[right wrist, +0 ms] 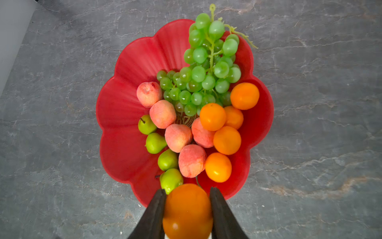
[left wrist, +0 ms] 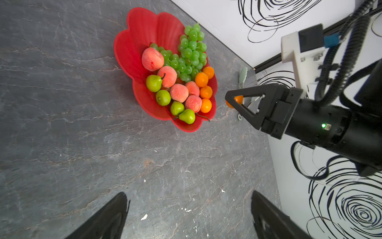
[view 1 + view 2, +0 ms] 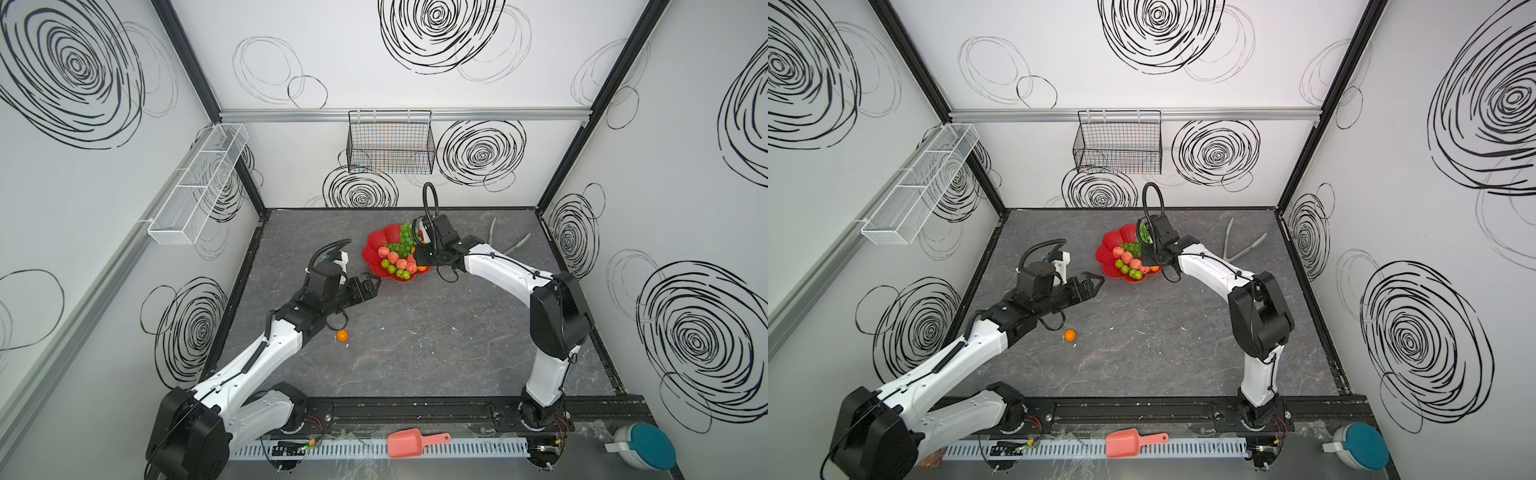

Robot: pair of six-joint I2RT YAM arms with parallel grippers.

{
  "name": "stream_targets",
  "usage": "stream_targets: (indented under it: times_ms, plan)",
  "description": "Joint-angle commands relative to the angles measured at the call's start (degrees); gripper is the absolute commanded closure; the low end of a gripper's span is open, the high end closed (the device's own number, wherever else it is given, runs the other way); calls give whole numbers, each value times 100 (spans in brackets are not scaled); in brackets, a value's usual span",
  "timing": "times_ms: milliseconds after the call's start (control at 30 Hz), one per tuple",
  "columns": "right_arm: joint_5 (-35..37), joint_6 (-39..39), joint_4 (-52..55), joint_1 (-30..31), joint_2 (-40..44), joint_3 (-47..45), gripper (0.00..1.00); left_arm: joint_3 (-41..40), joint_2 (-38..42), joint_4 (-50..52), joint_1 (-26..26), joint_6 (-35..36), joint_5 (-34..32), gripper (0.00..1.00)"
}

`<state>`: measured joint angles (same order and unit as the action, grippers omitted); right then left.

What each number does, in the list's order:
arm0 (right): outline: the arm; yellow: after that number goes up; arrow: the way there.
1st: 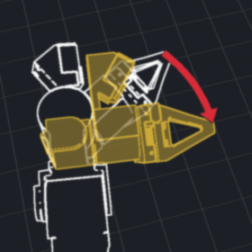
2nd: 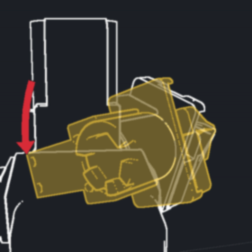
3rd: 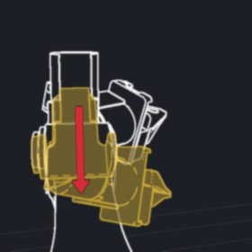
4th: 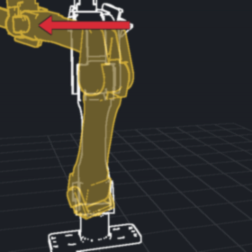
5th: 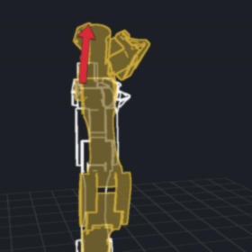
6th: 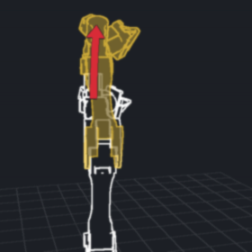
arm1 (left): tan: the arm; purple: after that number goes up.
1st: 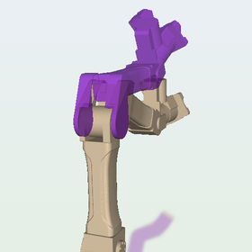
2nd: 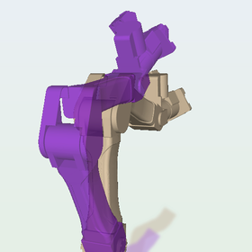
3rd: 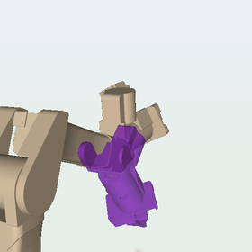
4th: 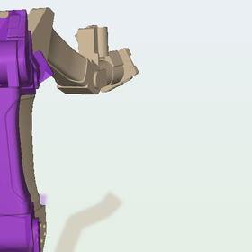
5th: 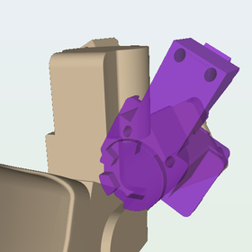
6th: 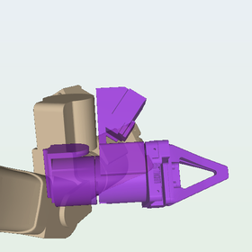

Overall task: Arrange fruit in a fruit bowl
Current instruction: Place the fruit in the fruit bowl.

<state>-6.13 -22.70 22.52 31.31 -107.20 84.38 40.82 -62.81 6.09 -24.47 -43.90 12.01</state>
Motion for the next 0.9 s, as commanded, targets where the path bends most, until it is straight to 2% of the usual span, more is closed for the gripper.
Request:
stream_targets:
  times_ms: [0,267,500,867]
  plan:
    - [-3,216,338,-96,-264,351,66,263,-181,-441,43,134,130,4]
    - [49,372,642,-147,-759,959,66,383,-444,-536,175,167,277,4]
    - [699,336,962,-177,-951,1184,66,357,-430,-530,262,197,313,4]
    - [250,402,853,-286,-1016,1159,67,339,-427,-517,267,211,348,4]
